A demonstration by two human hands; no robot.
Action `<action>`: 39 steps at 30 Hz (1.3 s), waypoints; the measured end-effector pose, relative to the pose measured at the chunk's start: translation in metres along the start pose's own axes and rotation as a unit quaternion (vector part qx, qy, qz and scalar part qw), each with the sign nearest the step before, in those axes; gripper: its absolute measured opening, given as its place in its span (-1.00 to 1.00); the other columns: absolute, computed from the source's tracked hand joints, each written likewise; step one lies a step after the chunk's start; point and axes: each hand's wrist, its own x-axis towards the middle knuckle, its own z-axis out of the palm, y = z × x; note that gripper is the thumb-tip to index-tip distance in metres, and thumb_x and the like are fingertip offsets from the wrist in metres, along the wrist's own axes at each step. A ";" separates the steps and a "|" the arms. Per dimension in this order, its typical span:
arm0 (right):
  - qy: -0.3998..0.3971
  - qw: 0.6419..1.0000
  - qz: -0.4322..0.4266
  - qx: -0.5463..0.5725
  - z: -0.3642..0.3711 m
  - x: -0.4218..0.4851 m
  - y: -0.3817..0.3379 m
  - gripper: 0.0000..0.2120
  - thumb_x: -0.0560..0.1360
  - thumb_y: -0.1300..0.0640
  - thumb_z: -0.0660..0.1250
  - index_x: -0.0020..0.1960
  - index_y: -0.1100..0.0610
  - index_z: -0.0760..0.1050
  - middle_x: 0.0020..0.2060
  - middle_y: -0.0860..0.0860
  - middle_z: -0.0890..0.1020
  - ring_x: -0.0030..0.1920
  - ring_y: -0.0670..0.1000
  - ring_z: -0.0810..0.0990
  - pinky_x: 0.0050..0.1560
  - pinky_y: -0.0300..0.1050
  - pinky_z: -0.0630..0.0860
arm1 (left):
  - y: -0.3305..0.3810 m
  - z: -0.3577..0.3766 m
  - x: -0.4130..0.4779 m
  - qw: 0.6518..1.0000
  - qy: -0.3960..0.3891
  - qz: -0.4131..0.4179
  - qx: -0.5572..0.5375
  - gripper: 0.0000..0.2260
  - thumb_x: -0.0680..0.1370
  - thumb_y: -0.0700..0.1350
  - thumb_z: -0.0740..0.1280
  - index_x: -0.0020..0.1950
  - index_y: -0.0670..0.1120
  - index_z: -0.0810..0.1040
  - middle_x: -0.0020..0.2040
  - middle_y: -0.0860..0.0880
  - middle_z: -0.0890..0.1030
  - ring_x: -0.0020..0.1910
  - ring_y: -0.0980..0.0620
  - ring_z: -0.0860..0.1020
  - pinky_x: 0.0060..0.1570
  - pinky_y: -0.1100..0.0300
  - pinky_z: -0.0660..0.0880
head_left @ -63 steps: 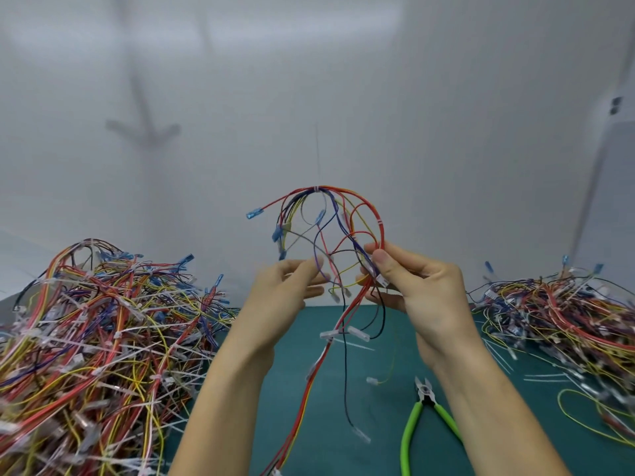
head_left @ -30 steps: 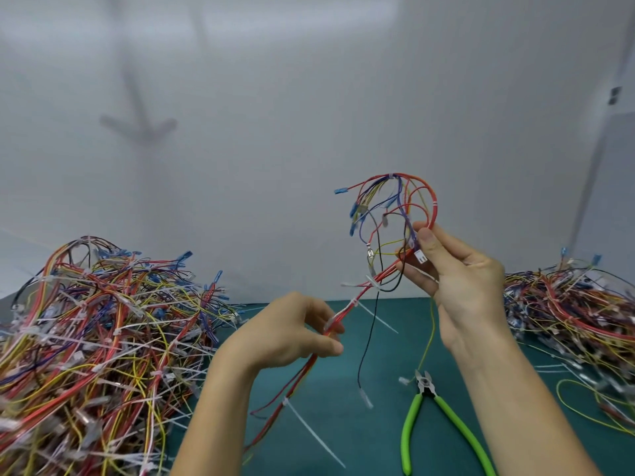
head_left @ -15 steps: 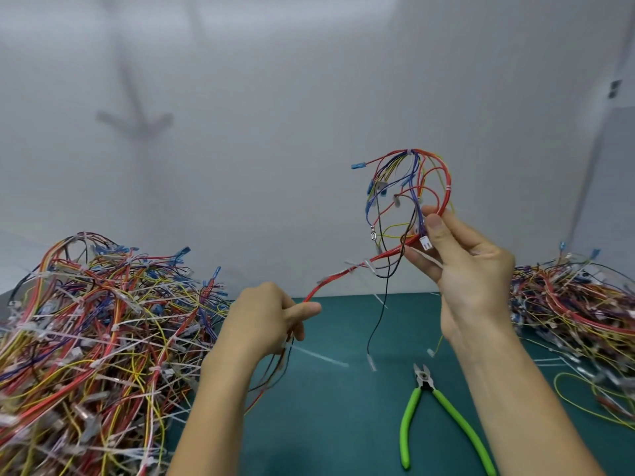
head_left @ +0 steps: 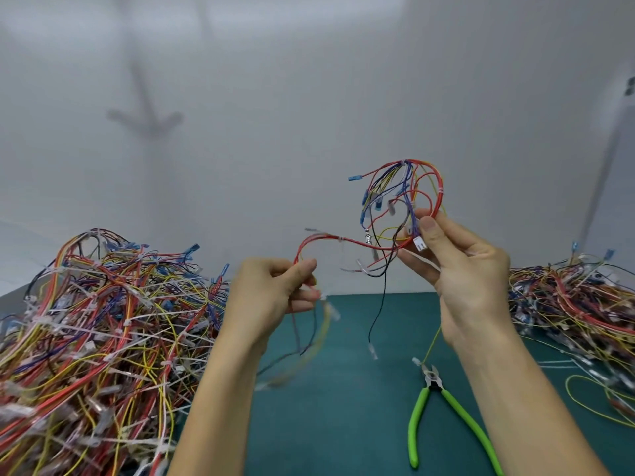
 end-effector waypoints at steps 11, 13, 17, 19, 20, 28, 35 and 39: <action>-0.009 1.000 0.014 0.000 -0.003 0.002 -0.001 -0.90 0.51 0.21 0.41 -0.02 0.12 0.70 -0.29 0.00 0.71 -0.25 -0.03 0.68 -0.20 -0.21 0.64 | 0.009 0.025 -0.010 0.994 -0.069 -0.002 -0.087 -0.91 0.57 -0.31 0.34 -0.08 -0.19 0.62 -0.26 -0.06 0.65 -0.25 0.04 0.66 -0.11 0.20 0.64; -0.003 0.999 0.029 0.019 -0.005 0.002 -0.002 -0.91 0.53 0.22 0.40 -0.03 0.13 0.68 -0.28 0.02 0.71 -0.23 -0.02 0.71 -0.20 -0.20 0.64 | 0.009 0.023 -0.010 0.995 -0.060 0.001 -0.079 -0.91 0.58 -0.29 0.33 -0.03 -0.16 0.62 -0.21 -0.07 0.63 -0.27 0.05 0.66 -0.13 0.19 0.63; 0.004 0.997 0.056 0.048 -0.009 0.004 -0.006 -0.91 0.54 0.21 0.38 -0.01 0.16 0.66 -0.26 0.04 0.72 -0.21 -0.01 0.72 -0.19 -0.20 0.65 | 0.009 0.020 -0.011 0.996 -0.053 0.011 -0.075 -0.91 0.59 -0.29 0.32 -0.02 -0.18 0.62 -0.20 -0.06 0.65 -0.31 0.09 0.66 -0.17 0.21 0.63; 0.006 0.996 0.064 0.057 -0.009 0.005 -0.006 -0.91 0.56 0.24 0.36 -0.02 0.17 0.65 -0.29 -0.01 0.72 -0.24 -0.05 0.71 -0.20 -0.22 0.64 | 0.008 0.021 -0.011 0.995 -0.049 0.016 -0.087 -0.90 0.59 -0.30 0.32 -0.05 -0.18 0.62 -0.24 -0.04 0.66 -0.32 0.09 0.66 -0.18 0.22 0.63; 0.008 0.996 0.068 0.062 -0.009 0.006 -0.007 -0.90 0.56 0.26 0.35 -0.03 0.17 0.65 -0.30 -0.02 0.72 -0.25 -0.06 0.71 -0.21 -0.23 0.64 | 0.008 0.021 -0.011 0.994 -0.048 0.017 -0.095 -0.90 0.59 -0.30 0.32 -0.05 -0.18 0.62 -0.25 -0.02 0.66 -0.32 0.09 0.66 -0.18 0.23 0.63; 0.009 0.993 0.083 0.089 -0.010 0.008 -0.007 -0.88 0.58 0.27 0.33 -0.03 0.18 0.65 -0.24 -0.01 0.73 -0.20 -0.04 0.72 -0.22 -0.23 0.63 | -0.001 0.025 -0.006 0.993 -0.045 0.011 -0.105 -0.88 0.58 -0.32 0.31 -0.04 -0.16 0.62 -0.23 -0.03 0.69 -0.31 0.12 0.66 -0.20 0.26 0.64; -0.022 0.999 0.022 0.023 -0.011 0.007 -0.005 -0.87 0.56 0.24 0.34 -0.02 0.12 0.67 -0.23 -0.03 0.73 -0.20 -0.04 0.71 -0.19 -0.22 0.64 | -0.031 0.032 0.002 0.988 -0.063 -0.023 0.140 -0.88 0.52 -0.34 0.33 -0.12 -0.16 0.61 -0.25 -0.13 0.67 -0.26 -0.05 0.67 -0.17 0.10 0.62; -0.057 0.996 -0.045 -0.055 -0.009 0.005 -0.001 -0.84 0.56 0.25 0.35 0.00 0.07 0.68 -0.21 -0.13 0.74 -0.20 -0.12 0.70 -0.19 -0.23 0.64 | -0.025 0.035 0.002 0.983 -0.080 -0.058 0.154 -0.73 0.45 -0.42 0.14 -0.19 -0.12 0.55 -0.25 0.02 0.52 -0.20 -0.02 0.40 -0.12 0.15 0.34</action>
